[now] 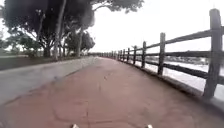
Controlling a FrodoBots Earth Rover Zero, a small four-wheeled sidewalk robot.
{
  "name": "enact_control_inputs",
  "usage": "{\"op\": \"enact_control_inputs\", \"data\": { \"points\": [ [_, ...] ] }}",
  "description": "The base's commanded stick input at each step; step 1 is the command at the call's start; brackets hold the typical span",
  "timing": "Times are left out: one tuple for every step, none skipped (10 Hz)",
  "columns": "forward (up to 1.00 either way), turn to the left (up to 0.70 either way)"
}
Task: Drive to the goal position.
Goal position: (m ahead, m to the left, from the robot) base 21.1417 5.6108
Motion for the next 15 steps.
{"op": "enact_control_inputs", "data": {
  "points": [
    [1.00, 0.00],
    [1.00, 0.00],
    [1.00, 0.00],
    [1.00, -0.04],
    [1.00, -0.40],
    [1.00, -0.40],
    [1.00, -0.40],
    [1.00, -0.08],
    [1.00, 0.00],
    [1.00, 0.00],
    [1.00, 0.00],
    [1.00, 0.00],
    [1.00, 0.00],
    [1.00, 0.00],
    [1.00, 0.00]
  ]
}}
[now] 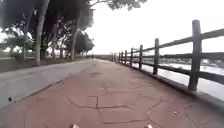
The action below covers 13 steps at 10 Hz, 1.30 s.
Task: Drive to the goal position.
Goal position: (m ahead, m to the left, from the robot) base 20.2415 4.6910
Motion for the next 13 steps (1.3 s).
{"op": "enact_control_inputs", "data": {
  "points": [
    [1.00, 0.00],
    [1.00, 0.00],
    [1.00, 0.00],
    [1.00, 0.00],
    [1.00, 0.00],
    [1.00, -0.07],
    [1.00, -0.26],
    [1.00, -0.40],
    [1.00, -0.40],
    [1.00, -0.40],
    [1.00, -0.40],
    [1.00, -0.17],
    [1.00, 0.00]
  ]
}}
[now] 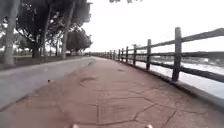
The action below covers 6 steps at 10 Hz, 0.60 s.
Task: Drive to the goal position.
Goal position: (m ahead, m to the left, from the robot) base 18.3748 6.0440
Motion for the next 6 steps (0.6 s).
{"op": "enact_control_inputs", "data": {
  "points": [
    [1.00, 0.00],
    [1.00, 0.00],
    [1.00, 0.00],
    [1.00, 0.00],
    [1.00, 0.00],
    [1.00, 0.00]
  ]
}}
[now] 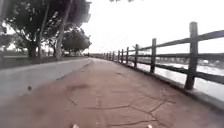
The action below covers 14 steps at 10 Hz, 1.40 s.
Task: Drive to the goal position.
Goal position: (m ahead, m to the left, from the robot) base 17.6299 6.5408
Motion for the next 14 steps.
{"op": "enact_control_inputs", "data": {
  "points": [
    [1.00, 0.00],
    [1.00, 0.00],
    [1.00, 0.00],
    [1.00, 0.00],
    [1.00, 0.00],
    [1.00, 0.00],
    [1.00, 0.00],
    [1.00, 0.00],
    [1.00, 0.00],
    [1.00, 0.00],
    [1.00, 0.00],
    [1.00, 0.00],
    [1.00, 0.00],
    [1.00, 0.00]
  ]
}}
